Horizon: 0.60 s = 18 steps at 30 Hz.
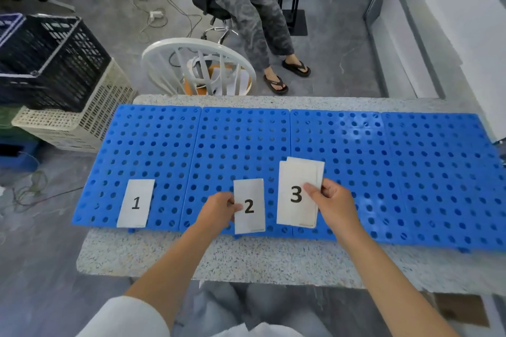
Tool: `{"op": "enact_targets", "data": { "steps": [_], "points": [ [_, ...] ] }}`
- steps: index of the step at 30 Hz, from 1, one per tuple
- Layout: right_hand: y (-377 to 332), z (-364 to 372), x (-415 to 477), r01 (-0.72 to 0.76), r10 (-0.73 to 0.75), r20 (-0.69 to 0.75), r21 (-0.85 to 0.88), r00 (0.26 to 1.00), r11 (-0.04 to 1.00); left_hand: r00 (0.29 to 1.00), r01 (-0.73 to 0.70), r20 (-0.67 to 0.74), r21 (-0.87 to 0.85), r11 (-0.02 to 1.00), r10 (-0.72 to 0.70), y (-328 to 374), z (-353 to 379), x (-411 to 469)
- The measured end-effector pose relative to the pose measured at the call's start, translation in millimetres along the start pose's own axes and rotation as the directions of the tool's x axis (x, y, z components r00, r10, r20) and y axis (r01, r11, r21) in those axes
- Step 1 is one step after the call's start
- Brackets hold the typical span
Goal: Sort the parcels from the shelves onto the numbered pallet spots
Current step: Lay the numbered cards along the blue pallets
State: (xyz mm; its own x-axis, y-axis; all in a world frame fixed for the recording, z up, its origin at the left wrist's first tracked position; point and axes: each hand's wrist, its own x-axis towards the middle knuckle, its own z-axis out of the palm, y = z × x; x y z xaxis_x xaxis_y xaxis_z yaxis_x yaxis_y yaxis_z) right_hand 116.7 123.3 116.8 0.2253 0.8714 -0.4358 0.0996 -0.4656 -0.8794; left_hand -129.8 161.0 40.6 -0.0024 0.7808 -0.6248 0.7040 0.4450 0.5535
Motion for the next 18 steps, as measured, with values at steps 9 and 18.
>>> {"op": "enact_targets", "data": {
  "steps": [9,18],
  "points": [
    [14.0,-17.4,11.0,-0.041,0.044,0.037,-0.065,0.998,0.997,0.994,0.048,-0.105,0.251,0.967,-0.022,-15.7,12.1,11.5],
    [1.3,-15.6,11.8,-0.005,0.012,0.070,-0.096,0.997,0.995,0.986,-0.107,-0.165,-0.425,0.899,0.040,53.8,17.2,-33.4]
  ]
}}
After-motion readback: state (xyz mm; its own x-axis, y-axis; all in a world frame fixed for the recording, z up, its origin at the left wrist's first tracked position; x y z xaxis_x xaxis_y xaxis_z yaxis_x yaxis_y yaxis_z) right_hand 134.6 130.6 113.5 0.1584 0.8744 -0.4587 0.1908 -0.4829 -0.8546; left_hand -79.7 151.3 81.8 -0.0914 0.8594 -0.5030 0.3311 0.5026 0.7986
